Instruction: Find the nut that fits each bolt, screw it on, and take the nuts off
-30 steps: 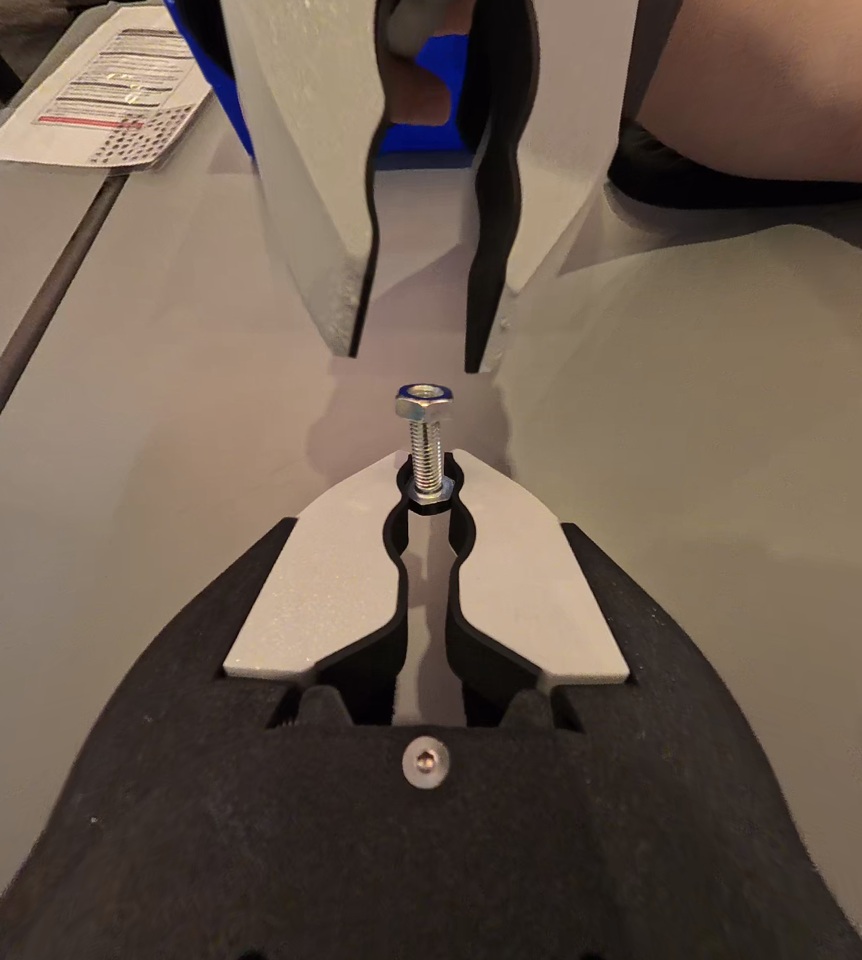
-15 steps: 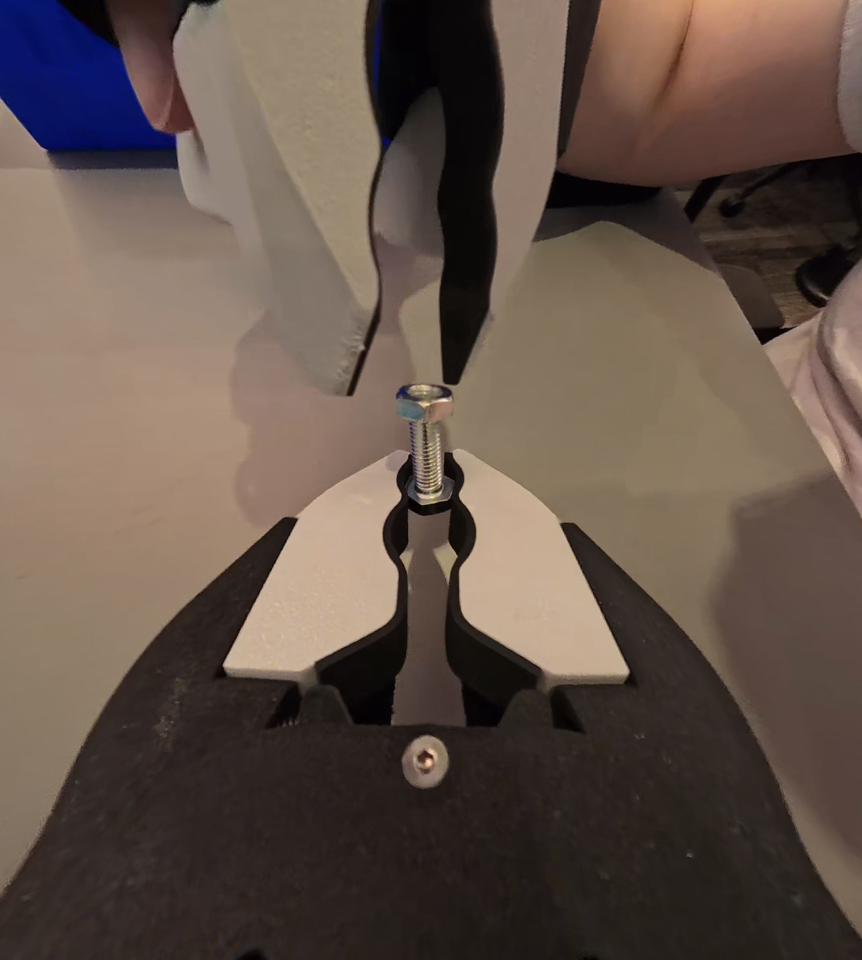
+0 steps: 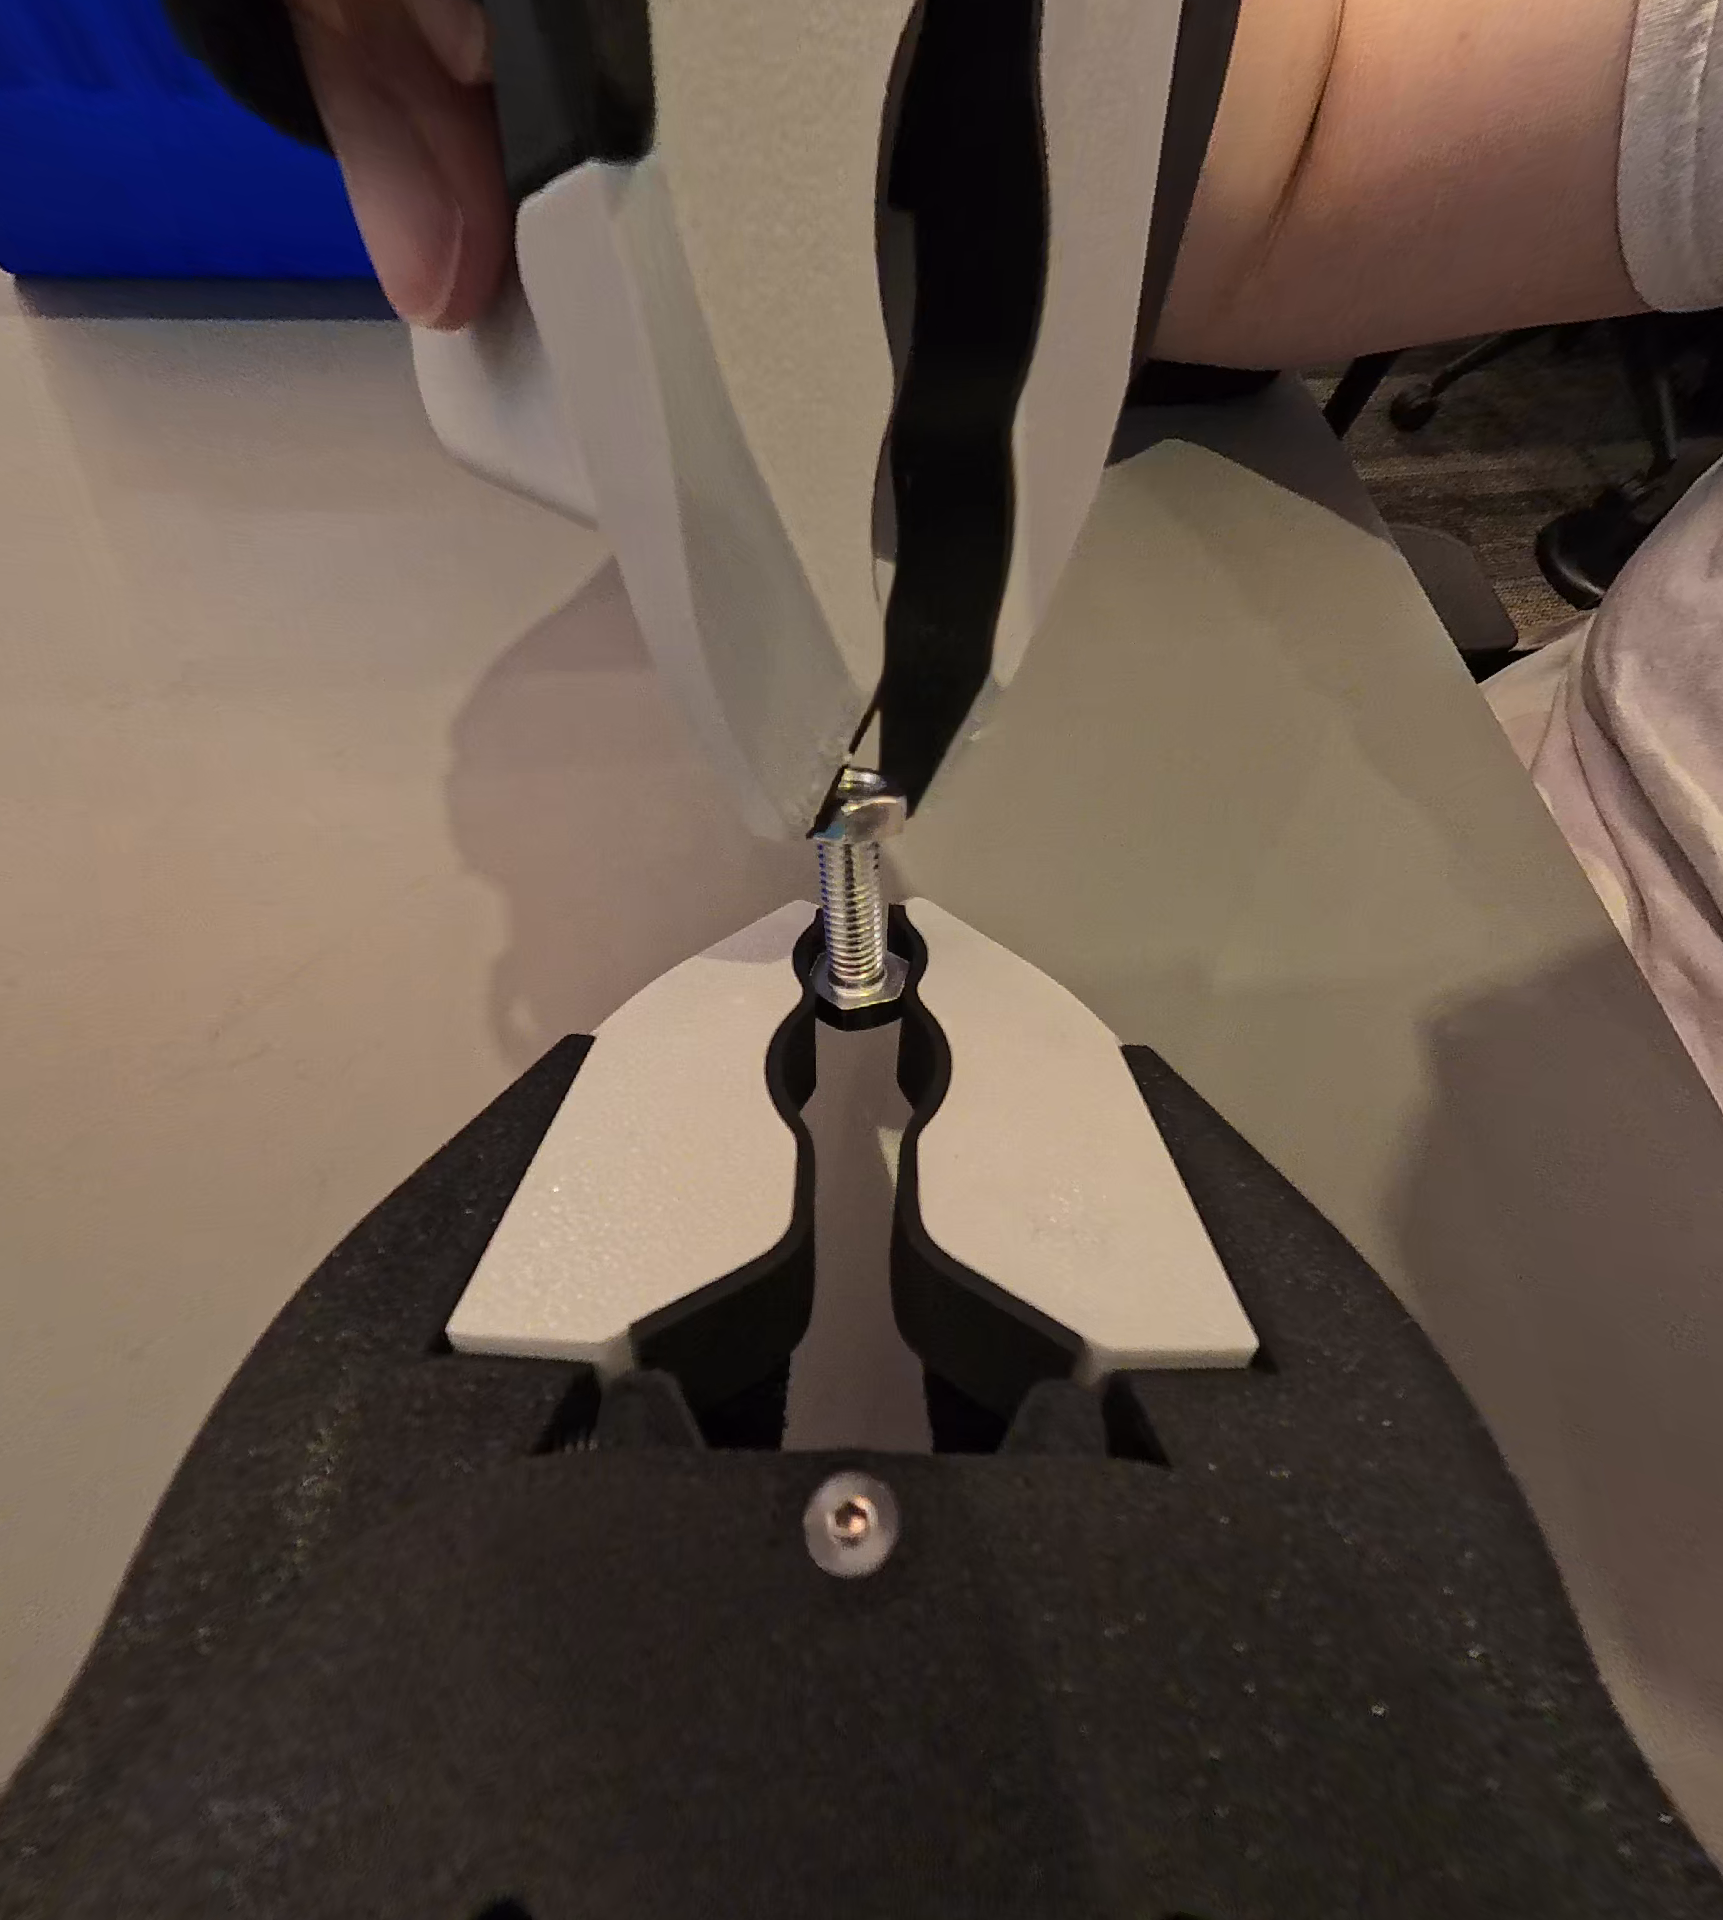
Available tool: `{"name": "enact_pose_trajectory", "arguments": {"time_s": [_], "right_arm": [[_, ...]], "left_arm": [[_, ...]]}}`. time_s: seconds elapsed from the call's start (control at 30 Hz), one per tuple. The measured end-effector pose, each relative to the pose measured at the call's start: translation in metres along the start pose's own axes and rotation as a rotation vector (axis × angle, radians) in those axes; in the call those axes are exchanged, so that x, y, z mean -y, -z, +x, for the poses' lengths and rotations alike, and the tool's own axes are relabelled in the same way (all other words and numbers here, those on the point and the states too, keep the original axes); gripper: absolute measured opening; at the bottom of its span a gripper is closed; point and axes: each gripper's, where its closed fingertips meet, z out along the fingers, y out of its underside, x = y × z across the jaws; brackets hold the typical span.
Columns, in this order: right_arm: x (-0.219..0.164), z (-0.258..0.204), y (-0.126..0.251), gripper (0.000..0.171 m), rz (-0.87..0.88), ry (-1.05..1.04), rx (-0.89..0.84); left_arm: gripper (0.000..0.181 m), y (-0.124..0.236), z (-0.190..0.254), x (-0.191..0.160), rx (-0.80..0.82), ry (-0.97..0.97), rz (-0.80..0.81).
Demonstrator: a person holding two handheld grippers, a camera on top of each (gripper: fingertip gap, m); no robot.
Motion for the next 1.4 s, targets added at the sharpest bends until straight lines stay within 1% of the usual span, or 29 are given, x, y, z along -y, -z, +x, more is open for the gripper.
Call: {"name": "enact_pose_trajectory", "arguments": {"time_s": [0.17,0.3,0.4,0.57,0.73,0.9,1.17,1.4], "right_arm": [[-0.002,0.005,0.0,0.015,0.016,-0.044,-0.01],[-0.006,0.012,-0.001,0.014,0.039,-0.128,-0.012],[-0.007,0.015,-0.003,0.014,0.075,-0.196,0.005],[-0.013,0.011,-0.007,0.014,0.053,-0.223,0.036],[-0.013,0.013,-0.007,0.014,0.085,-0.268,0.048],[-0.016,0.021,-0.008,0.014,0.105,-0.378,0.049],[-0.026,0.035,-0.014,0.014,0.118,-0.566,0.03],[-0.029,0.053,-0.02,0.014,0.174,-0.751,-0.027]], "left_arm": [[0.01,0.002,-0.005,0.001,0.029,0.009,0.009],[0.01,0.005,-0.016,0.0,0.101,0.013,-0.001],[0.01,0.006,-0.02,-0.001,0.124,0.02,-0.01],[0.01,0.003,-0.023,-0.009,0.145,0.011,-0.06],[0.01,0.004,-0.026,-0.007,0.178,-0.01,-0.06],[0.01,0.008,-0.038,-0.008,0.271,-0.019,-0.09],[0.01,0.016,-0.058,-0.015,0.412,0.032,-0.143],[0.01,0.029,-0.076,-0.02,0.557,0.07,-0.181]]}}
